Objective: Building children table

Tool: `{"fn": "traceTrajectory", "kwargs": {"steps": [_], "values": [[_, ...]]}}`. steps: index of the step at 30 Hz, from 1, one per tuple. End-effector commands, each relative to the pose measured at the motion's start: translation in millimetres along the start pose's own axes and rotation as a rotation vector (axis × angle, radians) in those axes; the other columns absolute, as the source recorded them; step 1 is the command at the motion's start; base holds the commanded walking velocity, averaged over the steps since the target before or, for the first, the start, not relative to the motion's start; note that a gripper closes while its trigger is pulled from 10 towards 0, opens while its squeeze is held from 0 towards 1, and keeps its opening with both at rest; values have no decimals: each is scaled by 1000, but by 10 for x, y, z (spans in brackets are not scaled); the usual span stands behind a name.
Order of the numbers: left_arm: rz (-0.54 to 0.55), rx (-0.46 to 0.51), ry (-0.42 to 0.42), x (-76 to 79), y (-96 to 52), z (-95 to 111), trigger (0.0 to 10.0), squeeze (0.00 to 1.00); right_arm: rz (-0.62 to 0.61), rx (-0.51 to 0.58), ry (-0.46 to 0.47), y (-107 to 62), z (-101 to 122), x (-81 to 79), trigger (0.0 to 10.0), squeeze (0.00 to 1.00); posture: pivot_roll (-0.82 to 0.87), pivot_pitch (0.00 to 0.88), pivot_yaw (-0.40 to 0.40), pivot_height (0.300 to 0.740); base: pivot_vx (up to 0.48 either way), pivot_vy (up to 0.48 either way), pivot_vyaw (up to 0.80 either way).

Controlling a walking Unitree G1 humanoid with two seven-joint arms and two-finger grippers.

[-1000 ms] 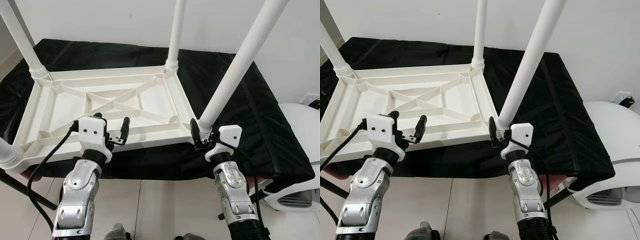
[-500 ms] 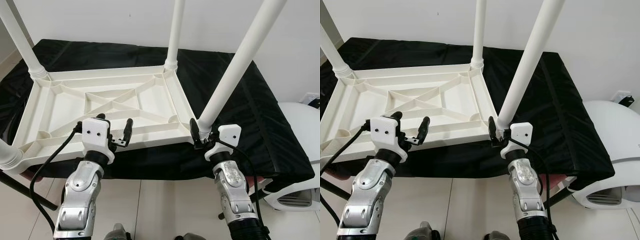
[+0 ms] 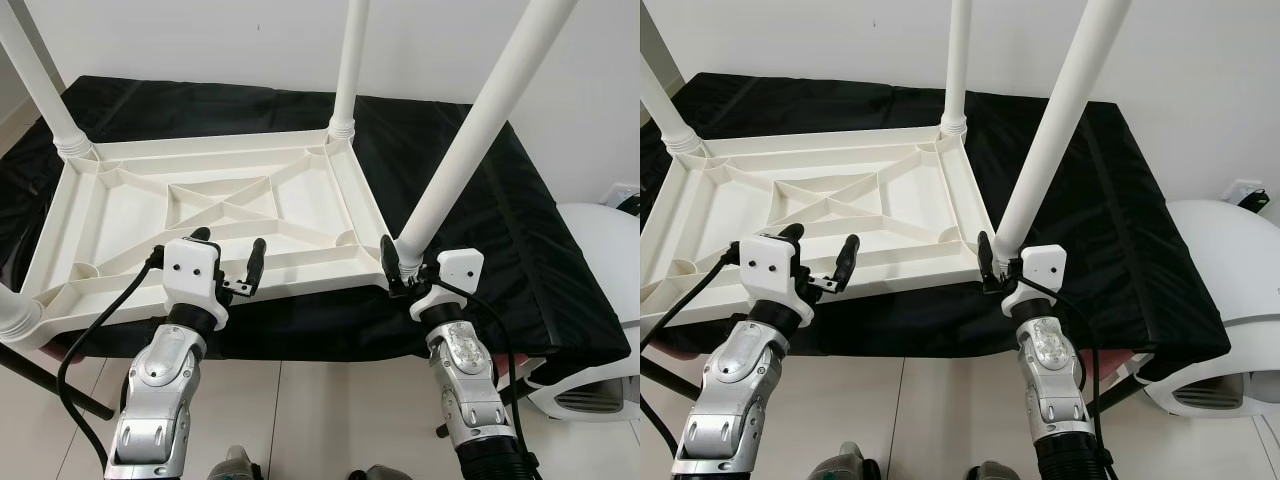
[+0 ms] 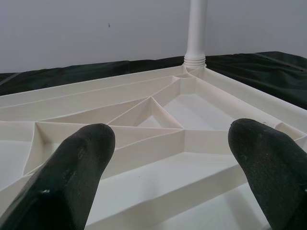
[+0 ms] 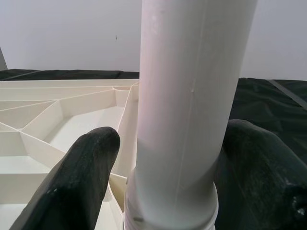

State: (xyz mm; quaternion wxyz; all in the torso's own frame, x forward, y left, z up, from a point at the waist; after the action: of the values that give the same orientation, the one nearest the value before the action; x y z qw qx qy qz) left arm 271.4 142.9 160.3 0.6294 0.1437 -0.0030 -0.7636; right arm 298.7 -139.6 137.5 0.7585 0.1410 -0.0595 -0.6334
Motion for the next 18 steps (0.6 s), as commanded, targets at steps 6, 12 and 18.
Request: {"fn": "traceTrajectory", "kwargs": {"steps": [6, 12, 18], "values": [[10, -6, 6, 1, -33, -30, 10000, 0, -7, -6, -9, -54, -27, 25, 10000, 0, 39, 8, -4, 740, 0, 0, 0], [8, -3, 4, 5, -33, -27, 10000, 0, -6, -7, -8, -60, -30, 24, 10000, 0, 39, 9, -4, 740, 0, 0, 0], [7, -1, 4, 13, -34, -22, 10000, 0, -4, -8, -9, -61, -29, 22, 10000, 0, 39, 11, -6, 740, 0, 0, 0]]}}
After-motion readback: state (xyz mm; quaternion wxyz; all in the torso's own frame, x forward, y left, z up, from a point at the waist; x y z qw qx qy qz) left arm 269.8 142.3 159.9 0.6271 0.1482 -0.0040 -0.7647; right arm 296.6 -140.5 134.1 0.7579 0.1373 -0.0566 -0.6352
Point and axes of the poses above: a point about 5 cm out from each wrist's last joint towards the gripper, its own y axis pointing out of the wrist towards the gripper, its own z axis along the axis of the wrist's last joint, x = y × z, the point moved 2 cm from there along y, pointing out of the wrist towards the gripper, and after that the axes turned 8 degrees about y, right-handed, at the moved point
